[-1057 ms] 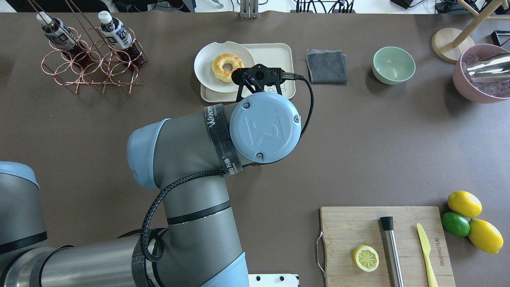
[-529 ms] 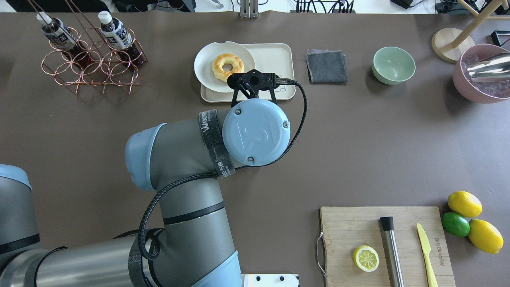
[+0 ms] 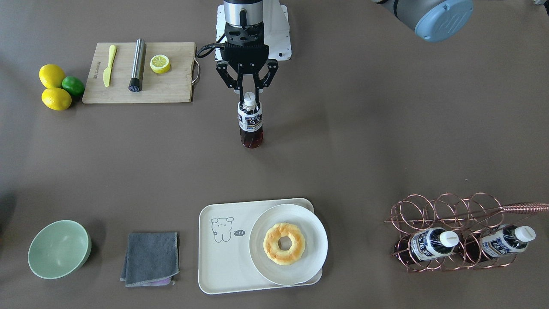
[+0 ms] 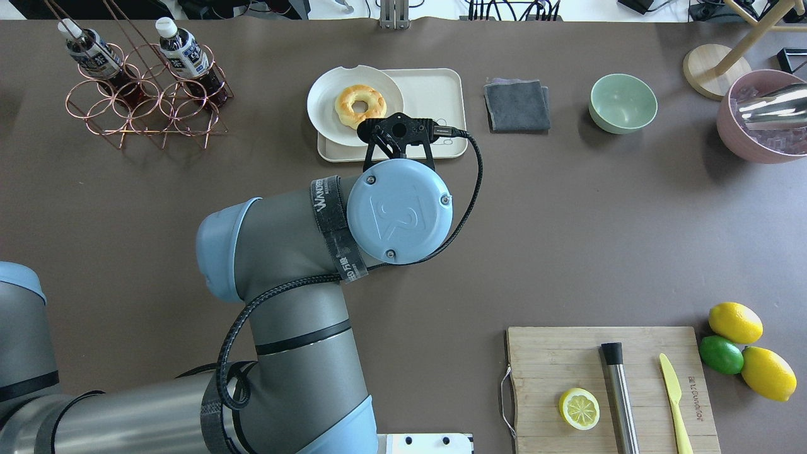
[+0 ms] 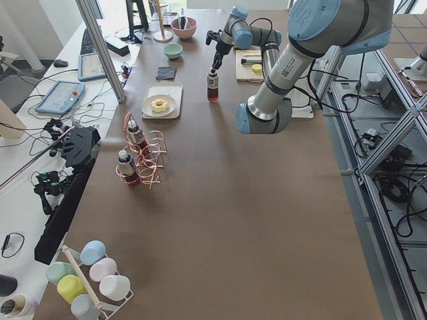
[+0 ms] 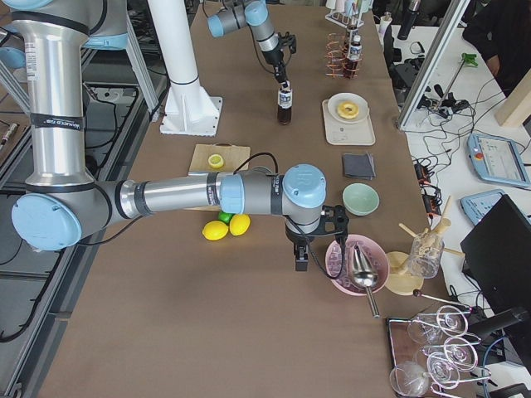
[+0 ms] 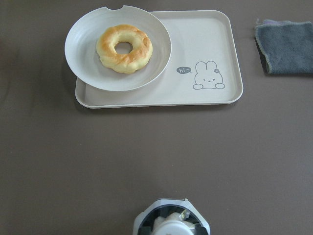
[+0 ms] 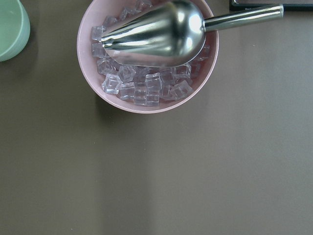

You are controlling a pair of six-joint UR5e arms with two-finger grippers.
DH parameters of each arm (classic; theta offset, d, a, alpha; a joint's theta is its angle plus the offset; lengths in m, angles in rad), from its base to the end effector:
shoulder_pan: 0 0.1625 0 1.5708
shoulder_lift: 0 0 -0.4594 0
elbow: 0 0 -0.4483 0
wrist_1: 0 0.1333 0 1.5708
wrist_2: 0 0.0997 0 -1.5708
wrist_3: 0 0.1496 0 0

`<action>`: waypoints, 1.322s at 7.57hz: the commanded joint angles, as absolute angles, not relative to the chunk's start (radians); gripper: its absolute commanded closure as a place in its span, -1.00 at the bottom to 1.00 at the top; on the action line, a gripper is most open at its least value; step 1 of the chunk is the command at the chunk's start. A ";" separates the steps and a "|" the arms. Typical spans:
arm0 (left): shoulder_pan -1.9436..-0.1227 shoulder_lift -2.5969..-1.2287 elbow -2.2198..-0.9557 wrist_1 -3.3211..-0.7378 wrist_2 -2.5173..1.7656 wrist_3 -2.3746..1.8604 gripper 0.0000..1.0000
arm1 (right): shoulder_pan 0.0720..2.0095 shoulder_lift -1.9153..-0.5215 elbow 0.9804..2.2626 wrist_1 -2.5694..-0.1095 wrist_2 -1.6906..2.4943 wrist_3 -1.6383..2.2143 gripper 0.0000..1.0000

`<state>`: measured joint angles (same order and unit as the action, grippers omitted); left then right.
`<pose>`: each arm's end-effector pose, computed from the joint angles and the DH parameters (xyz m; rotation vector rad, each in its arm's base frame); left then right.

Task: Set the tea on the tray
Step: 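Carry the bottle toward the table center and lower it down, then open the left gripper to release the bottle and lift away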

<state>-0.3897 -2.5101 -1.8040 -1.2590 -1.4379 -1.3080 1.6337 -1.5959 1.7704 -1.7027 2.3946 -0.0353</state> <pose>0.6098 -0.4160 0.0416 0.3939 0.7751 -0.1760 0.0570 -0.5314 0.6412 0.0805 -0.8207 0.0085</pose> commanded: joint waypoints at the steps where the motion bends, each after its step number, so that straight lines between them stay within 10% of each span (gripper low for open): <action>1: -0.390 -2.510 -1.809 -1.259 -1.436 -1.299 -0.95 | 1.634 -1.594 1.770 -1.703 2.395 -0.035 -1.00; 10: -0.644 -2.318 -2.016 -1.279 -1.480 -0.984 -0.95 | 1.594 -1.381 1.929 -1.969 2.411 0.123 -1.00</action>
